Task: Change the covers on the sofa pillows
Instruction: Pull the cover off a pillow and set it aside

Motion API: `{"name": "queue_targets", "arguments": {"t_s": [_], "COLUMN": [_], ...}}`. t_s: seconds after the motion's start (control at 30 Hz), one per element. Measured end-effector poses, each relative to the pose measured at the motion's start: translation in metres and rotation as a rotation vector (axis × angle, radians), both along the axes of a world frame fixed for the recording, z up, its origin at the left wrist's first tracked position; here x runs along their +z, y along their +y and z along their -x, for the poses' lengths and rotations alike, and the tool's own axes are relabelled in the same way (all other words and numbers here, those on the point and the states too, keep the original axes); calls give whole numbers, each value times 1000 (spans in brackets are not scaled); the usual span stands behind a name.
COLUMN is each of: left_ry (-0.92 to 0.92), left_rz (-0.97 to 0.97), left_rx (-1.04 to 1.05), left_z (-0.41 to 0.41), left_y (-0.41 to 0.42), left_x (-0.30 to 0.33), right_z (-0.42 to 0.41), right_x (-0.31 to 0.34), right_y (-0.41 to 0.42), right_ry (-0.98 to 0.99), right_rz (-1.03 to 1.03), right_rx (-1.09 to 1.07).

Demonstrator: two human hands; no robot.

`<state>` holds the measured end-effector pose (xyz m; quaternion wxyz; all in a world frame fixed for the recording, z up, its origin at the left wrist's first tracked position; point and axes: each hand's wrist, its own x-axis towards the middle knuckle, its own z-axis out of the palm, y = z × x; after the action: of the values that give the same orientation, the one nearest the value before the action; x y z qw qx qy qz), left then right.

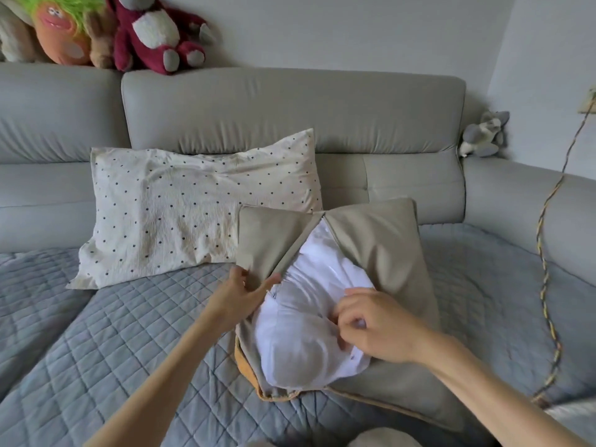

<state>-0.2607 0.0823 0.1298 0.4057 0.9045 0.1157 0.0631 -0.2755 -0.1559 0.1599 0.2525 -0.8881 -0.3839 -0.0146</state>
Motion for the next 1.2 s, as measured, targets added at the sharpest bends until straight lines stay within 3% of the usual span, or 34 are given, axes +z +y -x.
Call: {"name": "queue_targets", "arguments": {"t_s": [0.1, 0.17, 0.27, 0.4, 0.5, 0.6, 0.7, 0.8, 1.07, 1.2], "left_ry": [-76, -150, -213, -171, -171, -246, -310, -234, -77, -106], "left_rz": [-211, -220, -52, 287, 370, 275, 10, -66, 128, 310], "left_rx": [8, 11, -42, -98, -118, -28, 70, 140, 267, 243], "left_z": [4, 7, 12, 16, 19, 24, 28, 16, -25, -23], "left_y": [-16, -24, -35, -33, -31, -36, -30, -10, 15, 7], "left_x": [3, 6, 8, 1, -7, -13, -22, -28, -43, -36], "right_z": [-4, 0, 18, 30, 26, 27, 30, 35, 56, 35], "right_x": [24, 39, 45, 40, 11, -6, -5, 3, 16, 10], "right_y": [0, 16, 46, 42, 24, 20, 14, 1, -63, -76], "right_ry": [78, -21, -138, -49, -127, -229, -158, -101, -61, -16], "right_rz": [-80, -79, -12, 157, 303, 221, 164, 39, -211, -143], "right_rx": [-258, -341, -260, -268, -364, -392, -265, -130, -58, -114]}}
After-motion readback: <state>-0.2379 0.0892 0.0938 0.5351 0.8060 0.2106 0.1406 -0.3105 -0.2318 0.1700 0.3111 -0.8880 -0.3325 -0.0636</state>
